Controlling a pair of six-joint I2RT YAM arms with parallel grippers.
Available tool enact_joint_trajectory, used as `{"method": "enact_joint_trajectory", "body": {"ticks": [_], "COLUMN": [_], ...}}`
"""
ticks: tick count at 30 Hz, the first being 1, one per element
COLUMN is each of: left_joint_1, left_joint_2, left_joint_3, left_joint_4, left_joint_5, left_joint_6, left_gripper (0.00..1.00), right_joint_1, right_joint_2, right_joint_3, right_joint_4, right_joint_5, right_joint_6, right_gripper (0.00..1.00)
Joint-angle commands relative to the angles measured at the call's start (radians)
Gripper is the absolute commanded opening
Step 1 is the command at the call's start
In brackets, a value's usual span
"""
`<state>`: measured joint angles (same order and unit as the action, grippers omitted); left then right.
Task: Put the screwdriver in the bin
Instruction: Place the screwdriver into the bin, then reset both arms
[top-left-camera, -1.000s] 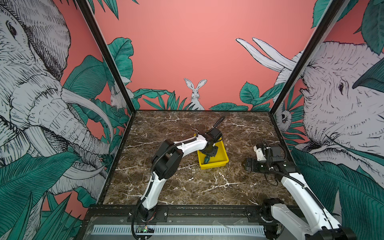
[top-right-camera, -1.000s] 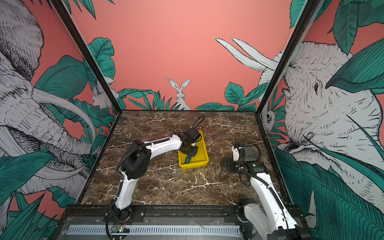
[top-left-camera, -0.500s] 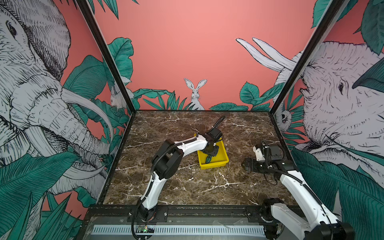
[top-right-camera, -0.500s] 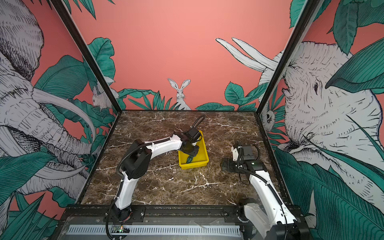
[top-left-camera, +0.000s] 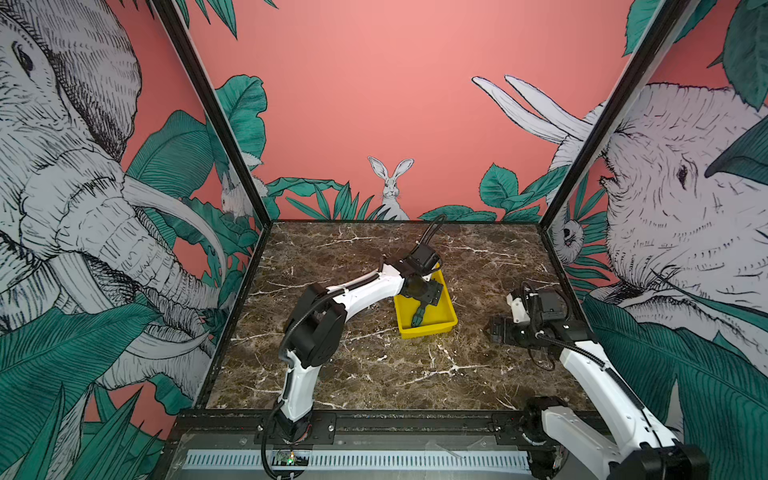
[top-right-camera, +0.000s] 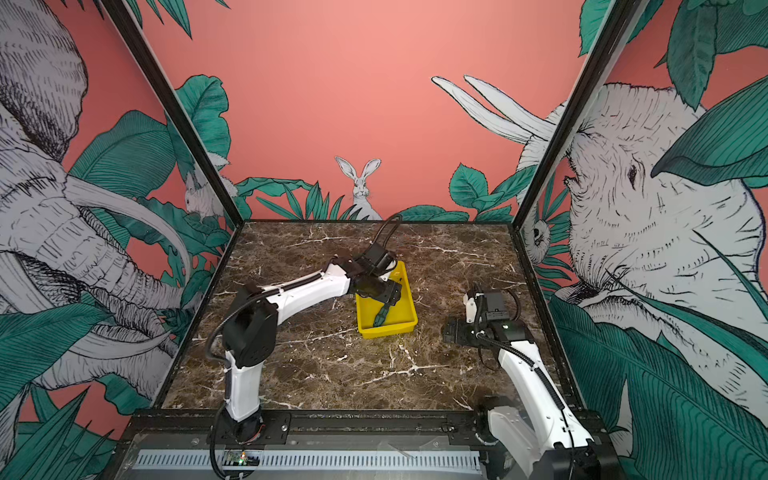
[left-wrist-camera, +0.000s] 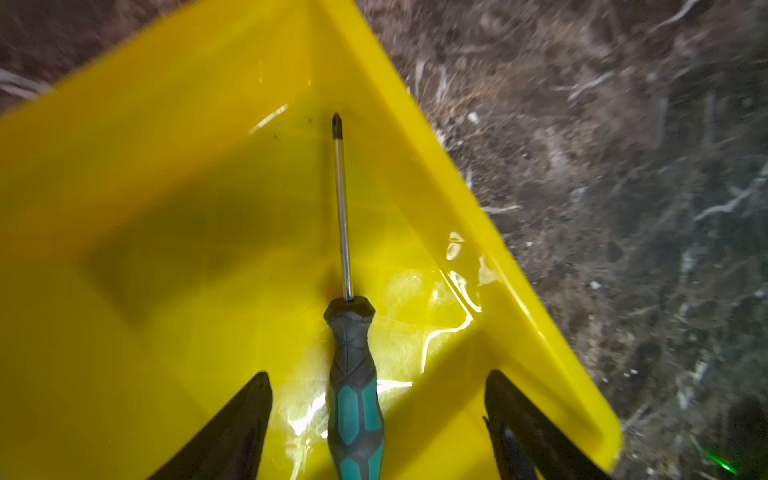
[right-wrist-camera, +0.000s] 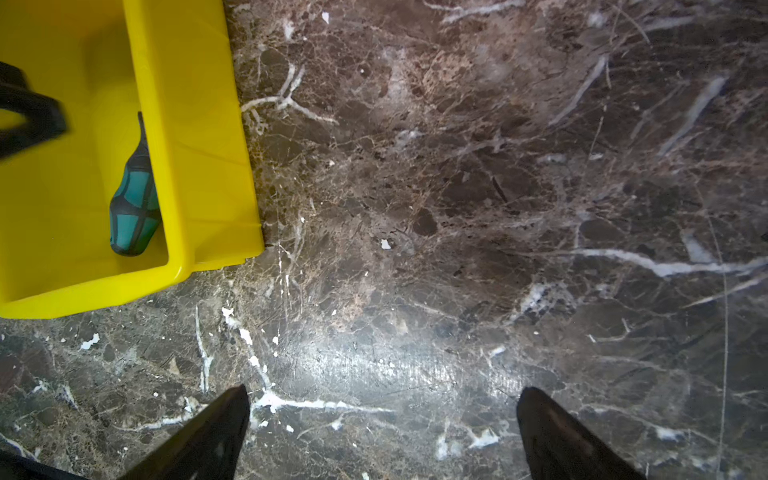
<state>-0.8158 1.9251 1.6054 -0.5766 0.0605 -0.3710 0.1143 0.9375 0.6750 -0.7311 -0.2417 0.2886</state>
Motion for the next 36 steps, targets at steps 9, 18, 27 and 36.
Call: {"method": "enact_joint_trajectory", "body": {"ticks": [9, 18, 27, 36], "left_joint_1": [0.047, 0.109, 0.109, 0.155], "left_joint_2": [-0.321, -0.523, -0.755, -0.894], "left_joint_3": [-0.127, -0.337, -0.568, -0.915], "left_joint_4": [0.109, 0.212, 0.297, 0.721], "left_joint_5": [-0.007, -0.095, -0.441, -0.657], "left_joint_6": [0.108, 0.139, 0.215, 0.466], "left_gripper": [0.98, 1.00, 1.00, 1.00], "right_joint_1": [0.001, 0.001, 0.001, -0.001], "right_joint_2": [0.018, 0.074, 0.040, 0.063], "right_joint_3": [0.131, 0.252, 0.238, 0.202], "right_joint_4": [-0.060, 0.007, 0.234, 0.314], "right_joint_5": [0.043, 0.129, 0.222, 0.331], "right_joint_6": [0.018, -0.011, -0.007, -0.097], "right_gripper": [1.00, 1.00, 0.99, 0.99]}}
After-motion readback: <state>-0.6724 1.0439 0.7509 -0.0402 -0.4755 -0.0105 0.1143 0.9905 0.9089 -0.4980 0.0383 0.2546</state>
